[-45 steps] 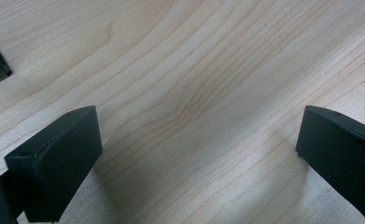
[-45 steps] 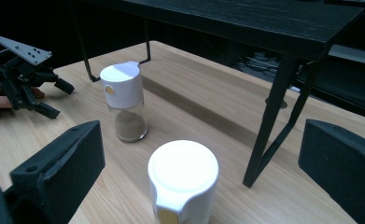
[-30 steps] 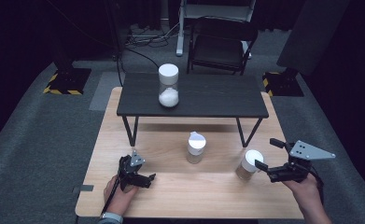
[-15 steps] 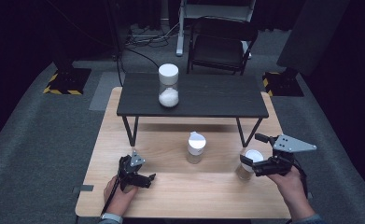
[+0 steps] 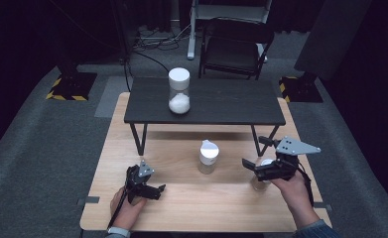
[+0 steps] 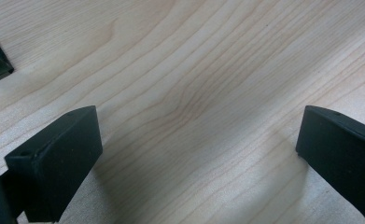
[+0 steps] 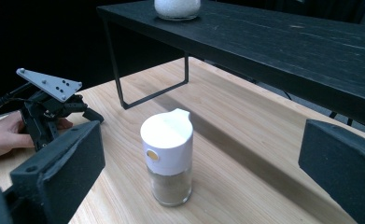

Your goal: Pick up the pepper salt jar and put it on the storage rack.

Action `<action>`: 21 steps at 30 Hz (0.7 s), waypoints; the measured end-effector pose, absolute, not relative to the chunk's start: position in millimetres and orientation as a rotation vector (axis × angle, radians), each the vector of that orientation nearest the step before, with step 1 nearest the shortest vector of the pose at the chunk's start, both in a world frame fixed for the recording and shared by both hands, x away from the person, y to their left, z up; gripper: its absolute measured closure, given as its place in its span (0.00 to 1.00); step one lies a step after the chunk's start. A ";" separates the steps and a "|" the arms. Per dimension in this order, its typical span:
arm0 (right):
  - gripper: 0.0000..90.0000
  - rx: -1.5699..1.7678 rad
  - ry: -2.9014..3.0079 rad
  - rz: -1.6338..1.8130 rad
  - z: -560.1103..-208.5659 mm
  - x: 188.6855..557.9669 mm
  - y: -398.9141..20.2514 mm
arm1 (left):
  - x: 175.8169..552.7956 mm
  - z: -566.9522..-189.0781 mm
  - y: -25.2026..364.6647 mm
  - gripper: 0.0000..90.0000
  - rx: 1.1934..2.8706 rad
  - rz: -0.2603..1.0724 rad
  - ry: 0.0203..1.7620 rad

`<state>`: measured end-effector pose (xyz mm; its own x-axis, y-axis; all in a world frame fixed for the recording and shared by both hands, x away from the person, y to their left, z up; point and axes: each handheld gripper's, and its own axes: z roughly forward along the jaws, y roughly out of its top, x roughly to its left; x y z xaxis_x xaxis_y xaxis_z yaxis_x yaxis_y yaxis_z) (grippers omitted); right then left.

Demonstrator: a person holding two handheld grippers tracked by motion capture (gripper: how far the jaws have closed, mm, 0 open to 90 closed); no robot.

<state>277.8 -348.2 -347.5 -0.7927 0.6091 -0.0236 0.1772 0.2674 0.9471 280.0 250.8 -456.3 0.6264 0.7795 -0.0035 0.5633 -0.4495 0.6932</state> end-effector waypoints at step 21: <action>0.00 0.697 2.213 1.519 -351.4 293.2 -302.0 | 279.8 -456.2 251.1 0.00 2.180 0.416 1.044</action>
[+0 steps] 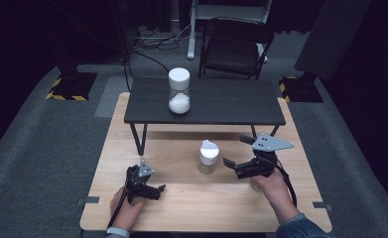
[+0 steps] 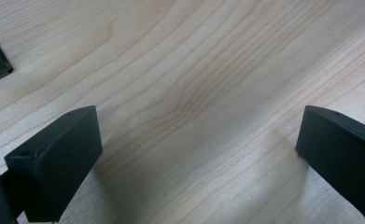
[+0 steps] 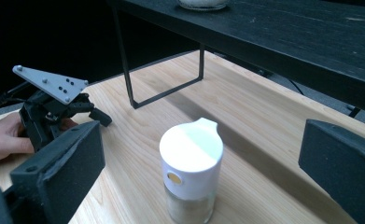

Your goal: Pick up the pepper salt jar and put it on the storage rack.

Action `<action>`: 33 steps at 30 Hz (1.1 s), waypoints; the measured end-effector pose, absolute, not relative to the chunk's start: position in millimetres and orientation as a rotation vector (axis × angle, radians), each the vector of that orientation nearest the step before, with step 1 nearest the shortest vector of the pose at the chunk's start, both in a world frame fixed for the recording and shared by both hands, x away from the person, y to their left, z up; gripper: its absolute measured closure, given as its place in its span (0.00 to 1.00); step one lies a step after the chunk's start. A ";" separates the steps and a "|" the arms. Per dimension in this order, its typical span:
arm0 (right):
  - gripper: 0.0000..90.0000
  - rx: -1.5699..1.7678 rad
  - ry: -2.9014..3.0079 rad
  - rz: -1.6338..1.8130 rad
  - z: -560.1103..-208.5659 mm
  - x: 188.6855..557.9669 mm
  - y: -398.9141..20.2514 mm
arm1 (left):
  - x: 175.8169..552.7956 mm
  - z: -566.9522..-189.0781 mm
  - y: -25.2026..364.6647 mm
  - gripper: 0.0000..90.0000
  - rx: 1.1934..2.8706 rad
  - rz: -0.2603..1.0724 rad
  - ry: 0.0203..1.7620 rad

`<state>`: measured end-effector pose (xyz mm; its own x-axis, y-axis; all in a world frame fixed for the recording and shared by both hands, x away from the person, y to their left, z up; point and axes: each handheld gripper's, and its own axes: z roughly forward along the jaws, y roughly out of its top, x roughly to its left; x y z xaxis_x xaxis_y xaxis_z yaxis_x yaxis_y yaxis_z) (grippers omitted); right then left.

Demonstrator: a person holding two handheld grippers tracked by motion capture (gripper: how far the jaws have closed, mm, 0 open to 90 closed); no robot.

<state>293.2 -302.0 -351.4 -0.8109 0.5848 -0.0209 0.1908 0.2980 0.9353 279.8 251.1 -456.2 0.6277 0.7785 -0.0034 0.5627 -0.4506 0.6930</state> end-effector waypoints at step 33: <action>0.00 0.749 2.229 1.411 -390.1 313.2 -241.6 | 279.9 -456.1 251.8 0.00 2.184 0.415 1.037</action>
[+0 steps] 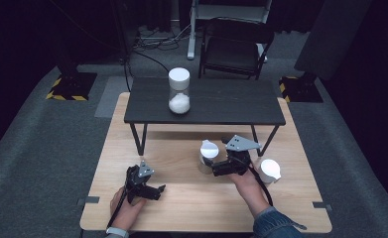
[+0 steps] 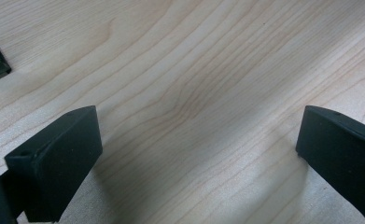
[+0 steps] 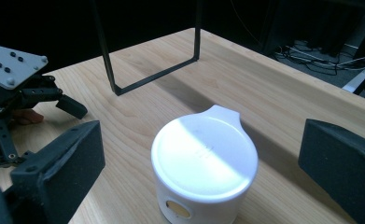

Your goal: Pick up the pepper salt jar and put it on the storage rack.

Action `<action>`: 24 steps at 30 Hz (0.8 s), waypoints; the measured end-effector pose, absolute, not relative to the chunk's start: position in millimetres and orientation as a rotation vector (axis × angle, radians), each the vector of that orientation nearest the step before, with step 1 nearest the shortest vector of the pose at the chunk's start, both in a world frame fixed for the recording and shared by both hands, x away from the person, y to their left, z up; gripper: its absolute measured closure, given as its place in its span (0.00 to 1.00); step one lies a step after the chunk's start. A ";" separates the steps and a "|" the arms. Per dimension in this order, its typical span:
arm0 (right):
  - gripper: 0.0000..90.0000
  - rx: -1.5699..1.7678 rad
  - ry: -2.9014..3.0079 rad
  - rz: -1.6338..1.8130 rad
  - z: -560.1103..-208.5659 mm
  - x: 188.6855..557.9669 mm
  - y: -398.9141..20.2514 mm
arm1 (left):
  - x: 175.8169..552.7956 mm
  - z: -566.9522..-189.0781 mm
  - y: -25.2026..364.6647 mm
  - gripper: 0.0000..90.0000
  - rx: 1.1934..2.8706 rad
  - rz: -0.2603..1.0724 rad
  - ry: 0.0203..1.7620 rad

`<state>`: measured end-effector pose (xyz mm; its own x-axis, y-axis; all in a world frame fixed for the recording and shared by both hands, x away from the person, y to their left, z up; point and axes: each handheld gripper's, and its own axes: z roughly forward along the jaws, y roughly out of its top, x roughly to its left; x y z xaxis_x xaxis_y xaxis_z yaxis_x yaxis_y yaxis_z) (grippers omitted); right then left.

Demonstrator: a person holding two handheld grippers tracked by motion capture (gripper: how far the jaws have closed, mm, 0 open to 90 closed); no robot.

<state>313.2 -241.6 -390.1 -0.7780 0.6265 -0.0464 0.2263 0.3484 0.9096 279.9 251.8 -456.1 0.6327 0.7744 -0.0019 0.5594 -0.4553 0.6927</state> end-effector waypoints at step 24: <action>0.02 0.857 2.263 1.428 -425.9 337.8 -235.1 | 279.9 -456.1 251.7 0.00 2.184 0.415 1.037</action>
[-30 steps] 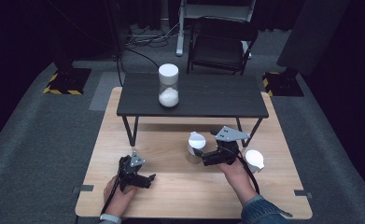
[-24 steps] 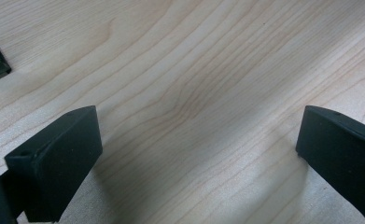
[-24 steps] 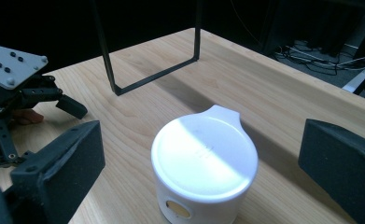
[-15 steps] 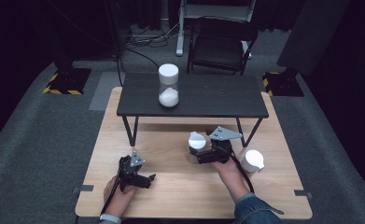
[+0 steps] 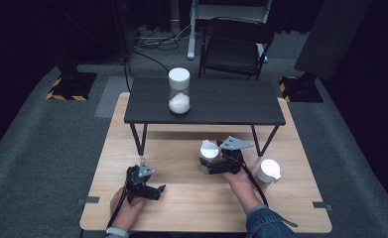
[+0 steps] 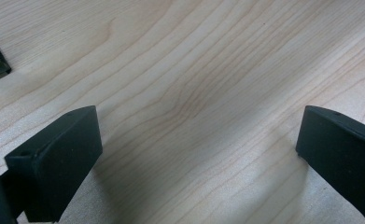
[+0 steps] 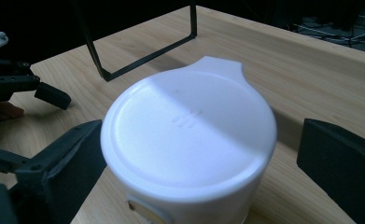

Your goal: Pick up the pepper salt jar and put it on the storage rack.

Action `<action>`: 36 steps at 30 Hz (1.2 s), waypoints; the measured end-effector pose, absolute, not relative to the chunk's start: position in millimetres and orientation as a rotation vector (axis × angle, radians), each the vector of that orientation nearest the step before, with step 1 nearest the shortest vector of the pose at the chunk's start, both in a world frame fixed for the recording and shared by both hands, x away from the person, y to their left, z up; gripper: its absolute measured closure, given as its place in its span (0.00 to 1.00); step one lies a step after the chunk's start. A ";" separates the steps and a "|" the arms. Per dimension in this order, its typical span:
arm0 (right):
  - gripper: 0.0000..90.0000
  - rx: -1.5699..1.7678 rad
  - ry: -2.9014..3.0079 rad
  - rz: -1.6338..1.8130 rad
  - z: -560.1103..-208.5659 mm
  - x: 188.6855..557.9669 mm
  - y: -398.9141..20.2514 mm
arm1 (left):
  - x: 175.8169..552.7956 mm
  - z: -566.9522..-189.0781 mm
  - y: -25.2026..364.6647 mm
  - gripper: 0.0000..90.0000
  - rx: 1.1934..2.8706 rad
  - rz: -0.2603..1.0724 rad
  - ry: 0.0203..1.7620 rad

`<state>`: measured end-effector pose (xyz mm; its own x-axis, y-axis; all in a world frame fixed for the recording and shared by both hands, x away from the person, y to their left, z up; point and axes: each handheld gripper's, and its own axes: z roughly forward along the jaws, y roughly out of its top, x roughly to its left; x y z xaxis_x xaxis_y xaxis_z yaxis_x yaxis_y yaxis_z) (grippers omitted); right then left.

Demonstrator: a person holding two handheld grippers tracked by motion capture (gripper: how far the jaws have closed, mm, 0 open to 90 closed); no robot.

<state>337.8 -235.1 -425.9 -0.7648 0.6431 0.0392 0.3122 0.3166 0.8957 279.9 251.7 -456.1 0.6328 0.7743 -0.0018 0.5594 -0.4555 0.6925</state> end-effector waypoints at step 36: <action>0.11 0.810 2.305 1.383 -466.9 338.4 -221.7 | 280.0 -456.1 251.9 0.00 2.184 0.414 1.036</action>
<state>338.4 -221.7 -466.9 -0.7828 0.6222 0.0072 0.2990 0.3659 0.8813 280.0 251.9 -456.1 0.6337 0.7736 -0.0024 0.5591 -0.4559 0.6925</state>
